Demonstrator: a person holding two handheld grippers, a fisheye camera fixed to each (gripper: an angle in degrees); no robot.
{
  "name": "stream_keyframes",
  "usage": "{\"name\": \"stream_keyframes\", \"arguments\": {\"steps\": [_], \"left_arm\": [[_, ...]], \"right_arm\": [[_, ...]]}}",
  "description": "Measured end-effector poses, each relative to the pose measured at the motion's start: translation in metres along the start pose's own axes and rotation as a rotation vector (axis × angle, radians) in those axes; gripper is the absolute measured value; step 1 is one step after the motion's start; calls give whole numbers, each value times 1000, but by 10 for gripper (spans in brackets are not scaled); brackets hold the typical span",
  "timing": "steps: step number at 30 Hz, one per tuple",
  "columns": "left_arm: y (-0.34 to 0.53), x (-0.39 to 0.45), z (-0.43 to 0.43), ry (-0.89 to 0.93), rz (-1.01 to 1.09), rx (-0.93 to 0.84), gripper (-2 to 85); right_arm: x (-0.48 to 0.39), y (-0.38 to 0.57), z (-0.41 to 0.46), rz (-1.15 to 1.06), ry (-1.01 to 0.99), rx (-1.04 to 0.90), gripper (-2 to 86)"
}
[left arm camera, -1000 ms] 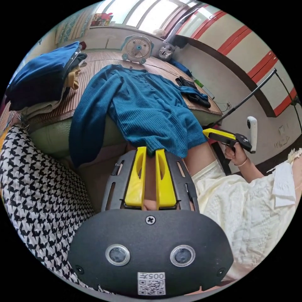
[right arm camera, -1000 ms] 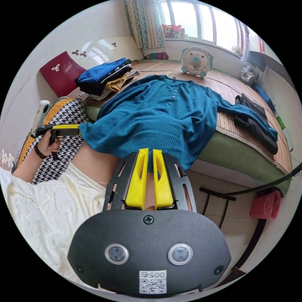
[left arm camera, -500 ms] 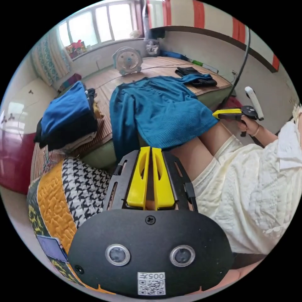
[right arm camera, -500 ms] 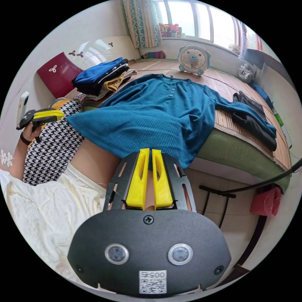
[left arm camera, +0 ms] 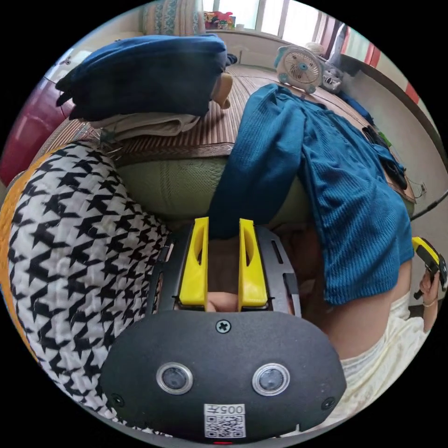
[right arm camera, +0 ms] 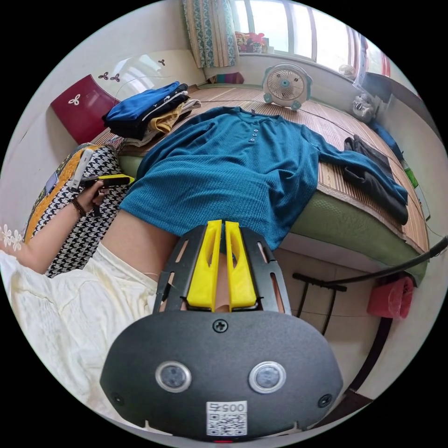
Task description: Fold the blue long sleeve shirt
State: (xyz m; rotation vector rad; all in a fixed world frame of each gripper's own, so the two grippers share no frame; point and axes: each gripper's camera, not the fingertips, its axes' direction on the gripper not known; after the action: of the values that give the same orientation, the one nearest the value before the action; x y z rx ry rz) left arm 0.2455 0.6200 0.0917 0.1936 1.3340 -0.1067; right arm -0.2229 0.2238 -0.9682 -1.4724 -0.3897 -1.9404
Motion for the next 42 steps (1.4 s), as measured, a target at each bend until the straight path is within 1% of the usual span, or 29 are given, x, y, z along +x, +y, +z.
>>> {"name": "stream_keyframes", "arguments": {"steps": [4,6,9,13,14,17,18,22,24,27,31,34,37,39,40,42], "left_arm": [[-14,9,20,-49,53,-73,23],[-16,12,17,8,81,-64,10],[-14,6,-6,55,54,12,5],[-12,-4,-35,29,30,101,13],[-11,-6,-39,12,9,113,37],[-13,-2,-25,21,29,49,93],[-13,1,-17,35,25,33,97],[-20,11,7,16,-1,-10,78],[-27,19,16,-38,-10,-30,49],[-32,28,9,-59,0,-54,24],[-27,29,-9,-25,17,-18,13],[-22,22,-33,3,-10,29,9],[-24,22,-74,32,-26,137,8],[-36,31,-116,13,-16,258,8],[-41,34,-126,1,-16,288,8],[-66,53,-167,-31,4,428,10]], "right_arm": [[-3,-2,0,9,23,-9,-8],[-4,-2,-1,19,32,-10,-8],[-5,-2,-1,34,37,-3,-8],[-4,-2,0,47,24,12,-8],[-4,-2,0,45,23,15,-8],[-4,-1,1,31,23,24,-8],[-3,-1,1,28,20,24,-8],[0,0,-2,19,8,21,-9],[1,1,-2,20,10,25,-9],[1,3,-3,29,15,37,-9],[3,5,-3,57,7,61,-9],[4,4,-3,43,1,67,-9],[7,3,-3,39,-17,70,-9],[9,2,-2,36,-23,75,-9],[10,2,-2,30,-22,79,-9],[11,1,-2,26,-23,83,-9]]}}
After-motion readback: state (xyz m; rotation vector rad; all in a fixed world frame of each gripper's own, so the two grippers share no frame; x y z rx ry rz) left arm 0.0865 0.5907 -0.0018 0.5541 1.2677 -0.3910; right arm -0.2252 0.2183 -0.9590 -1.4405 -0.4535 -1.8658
